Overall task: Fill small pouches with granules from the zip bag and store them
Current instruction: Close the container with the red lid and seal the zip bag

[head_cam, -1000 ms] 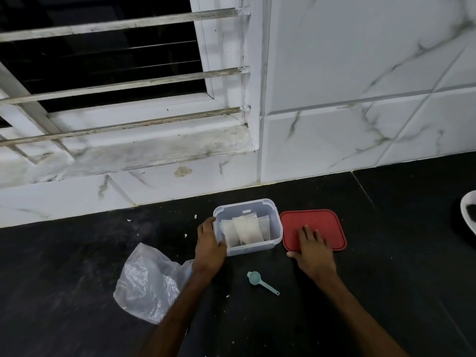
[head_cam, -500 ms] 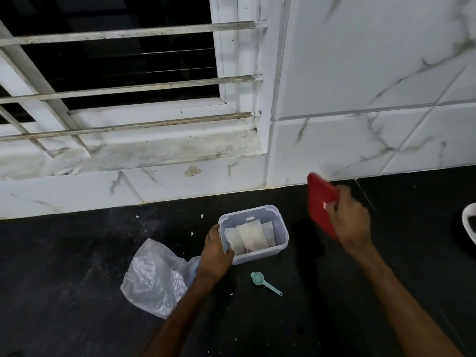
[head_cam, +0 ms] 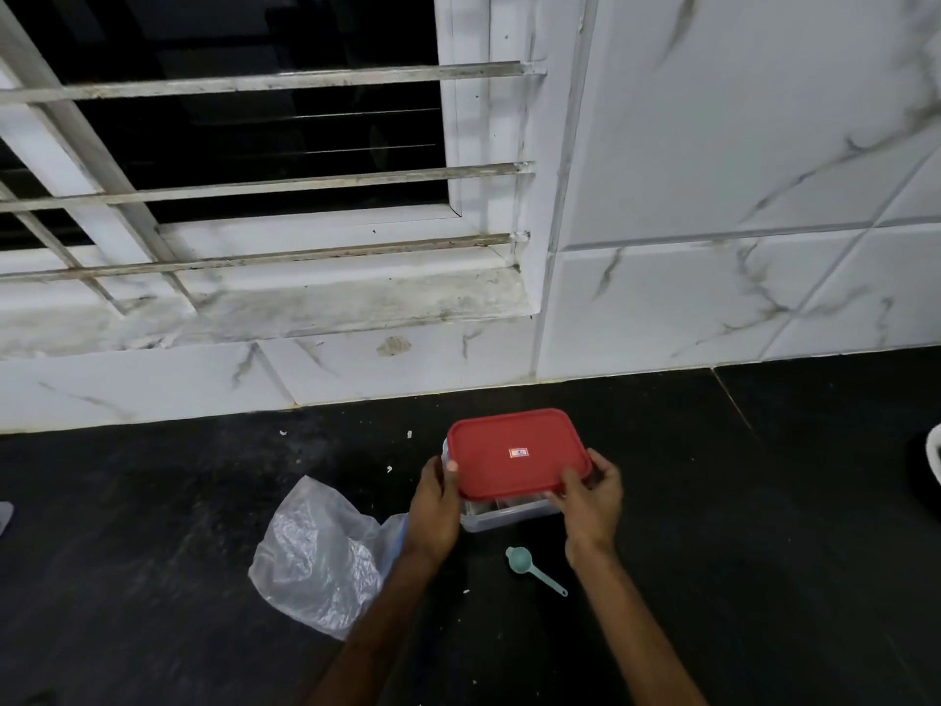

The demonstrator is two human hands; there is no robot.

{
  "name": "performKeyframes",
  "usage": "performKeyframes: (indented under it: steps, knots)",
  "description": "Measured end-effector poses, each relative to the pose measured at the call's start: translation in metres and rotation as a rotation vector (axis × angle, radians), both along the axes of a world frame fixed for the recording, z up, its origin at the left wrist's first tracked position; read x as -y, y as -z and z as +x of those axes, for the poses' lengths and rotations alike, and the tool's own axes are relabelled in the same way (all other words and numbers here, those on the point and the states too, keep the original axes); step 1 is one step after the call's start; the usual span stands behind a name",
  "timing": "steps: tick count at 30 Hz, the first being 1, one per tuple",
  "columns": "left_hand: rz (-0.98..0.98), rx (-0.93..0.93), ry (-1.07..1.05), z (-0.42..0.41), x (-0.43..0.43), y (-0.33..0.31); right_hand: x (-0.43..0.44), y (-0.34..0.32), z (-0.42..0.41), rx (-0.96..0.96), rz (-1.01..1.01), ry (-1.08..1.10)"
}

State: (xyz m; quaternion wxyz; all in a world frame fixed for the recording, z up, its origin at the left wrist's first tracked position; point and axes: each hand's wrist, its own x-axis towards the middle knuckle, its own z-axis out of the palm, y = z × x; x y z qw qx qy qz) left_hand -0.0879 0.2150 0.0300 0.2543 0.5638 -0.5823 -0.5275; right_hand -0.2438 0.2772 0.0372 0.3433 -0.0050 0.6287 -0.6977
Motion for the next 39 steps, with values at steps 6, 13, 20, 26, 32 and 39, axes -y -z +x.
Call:
performKeyframes:
  steps: [6,13,20,26,32,39]
  knots:
    - [-0.037,0.067,0.053,0.001,0.004,0.005,-0.005,0.005,-0.005,-0.754,0.476,-0.318]
    - [-0.065,0.248,0.149,-0.005,-0.003,0.011,-0.008,0.007,-0.027,-1.023,0.729,-0.428]
    - [-0.084,0.346,0.192,-0.009,-0.011,0.011,0.01,0.017,-0.047,-0.916,0.507,-0.593]
    - [-0.387,0.527,0.138,-0.023,0.004,0.003,0.034,0.019,-0.043,-1.123,0.524,-0.771]
    - [-0.4,0.648,0.197,-0.042,0.016,0.015,0.044,0.02,-0.047,-1.211,0.567,-0.826]
    - [-0.292,0.444,-0.004,-0.044,0.009,0.015,0.063,0.019,-0.054,-1.295,0.613,-0.78]
